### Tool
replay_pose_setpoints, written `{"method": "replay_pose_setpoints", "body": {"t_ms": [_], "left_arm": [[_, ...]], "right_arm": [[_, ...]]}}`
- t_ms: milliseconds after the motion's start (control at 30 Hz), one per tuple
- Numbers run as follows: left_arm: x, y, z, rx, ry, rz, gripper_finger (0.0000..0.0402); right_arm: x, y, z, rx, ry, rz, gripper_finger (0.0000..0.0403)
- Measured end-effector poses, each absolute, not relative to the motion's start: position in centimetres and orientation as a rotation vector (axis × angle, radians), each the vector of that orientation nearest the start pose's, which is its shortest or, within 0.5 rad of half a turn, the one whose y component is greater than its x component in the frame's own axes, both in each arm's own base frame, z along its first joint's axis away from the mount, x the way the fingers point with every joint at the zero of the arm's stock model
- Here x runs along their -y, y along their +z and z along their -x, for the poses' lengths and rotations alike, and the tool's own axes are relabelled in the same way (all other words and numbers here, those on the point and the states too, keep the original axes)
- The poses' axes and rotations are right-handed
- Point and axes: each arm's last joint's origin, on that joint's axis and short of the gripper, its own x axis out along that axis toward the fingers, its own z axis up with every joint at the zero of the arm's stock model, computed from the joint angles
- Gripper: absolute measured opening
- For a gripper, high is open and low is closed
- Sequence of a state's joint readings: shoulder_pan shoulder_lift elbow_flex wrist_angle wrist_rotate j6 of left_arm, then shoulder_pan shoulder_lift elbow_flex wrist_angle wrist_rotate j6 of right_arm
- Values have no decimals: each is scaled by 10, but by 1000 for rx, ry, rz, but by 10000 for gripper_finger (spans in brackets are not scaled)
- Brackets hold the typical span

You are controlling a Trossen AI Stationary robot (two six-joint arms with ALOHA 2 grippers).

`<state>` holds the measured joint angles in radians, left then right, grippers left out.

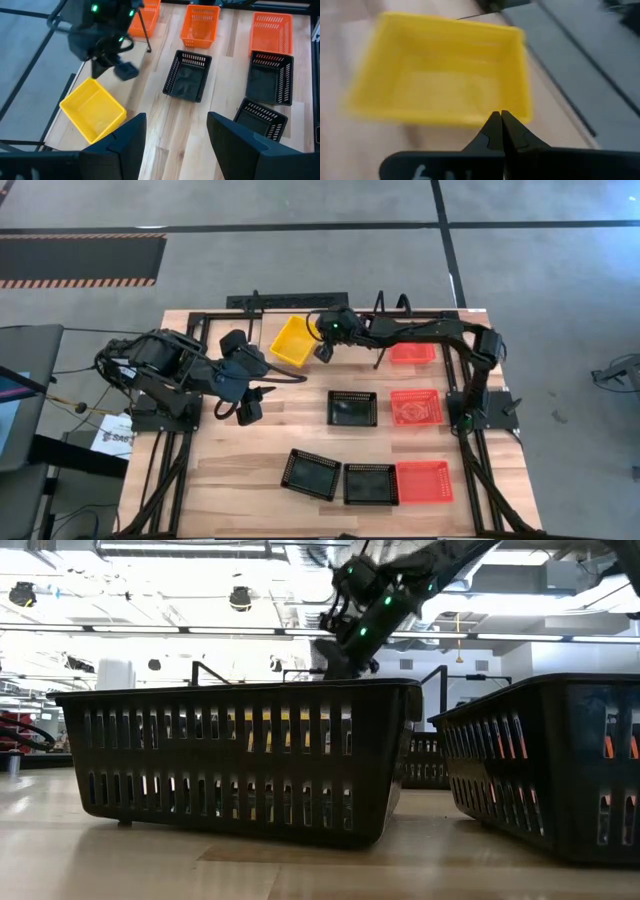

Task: Stack baskets on shelf by color
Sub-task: Move the stacked yellow bin on the left of the shelf

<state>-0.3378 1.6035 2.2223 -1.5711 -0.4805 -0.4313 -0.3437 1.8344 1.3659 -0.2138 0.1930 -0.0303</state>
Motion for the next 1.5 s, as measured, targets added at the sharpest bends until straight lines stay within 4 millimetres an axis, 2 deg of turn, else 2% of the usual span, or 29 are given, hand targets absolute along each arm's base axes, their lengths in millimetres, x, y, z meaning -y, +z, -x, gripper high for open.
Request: {"method": "replay_pose_setpoints", "body": {"t_ms": [200, 267, 367, 533, 667, 833, 1167, 1267, 1500], "left_arm": [[69, 482, -238, -823, 307, 5, 199], [69, 482, -238, -824, 304, -3, 199], [69, 482, -238, -824, 304, -3, 199], [70, 482, -238, -825, 304, -2, 199], [69, 482, -238, -824, 305, 2, 199], [69, 482, -238, -824, 306, 3, 199], [69, 482, -238, -822, 311, 12, 198], [69, 482, -238, -821, 315, 22, 198], [69, 482, -238, -821, 315, 22, 198]], "right_arm": [[123, 263, -370, -705, -238, -121, 0], [119, 262, -372, -701, -152, -154, 0], [117, 248, -380, -718, -76, -185, 0], [122, 212, -390, -818, -150, -176, 0], [133, 202, -395, -845, -259, -132, 0], [146, 208, -406, -821, -304, -60, 0], [172, 247, -413, -698, -350, 35, 0], [177, 251, -412, -693, -363, 28, 0], [160, 238, -402, -920, -308, -26, 0]]}}
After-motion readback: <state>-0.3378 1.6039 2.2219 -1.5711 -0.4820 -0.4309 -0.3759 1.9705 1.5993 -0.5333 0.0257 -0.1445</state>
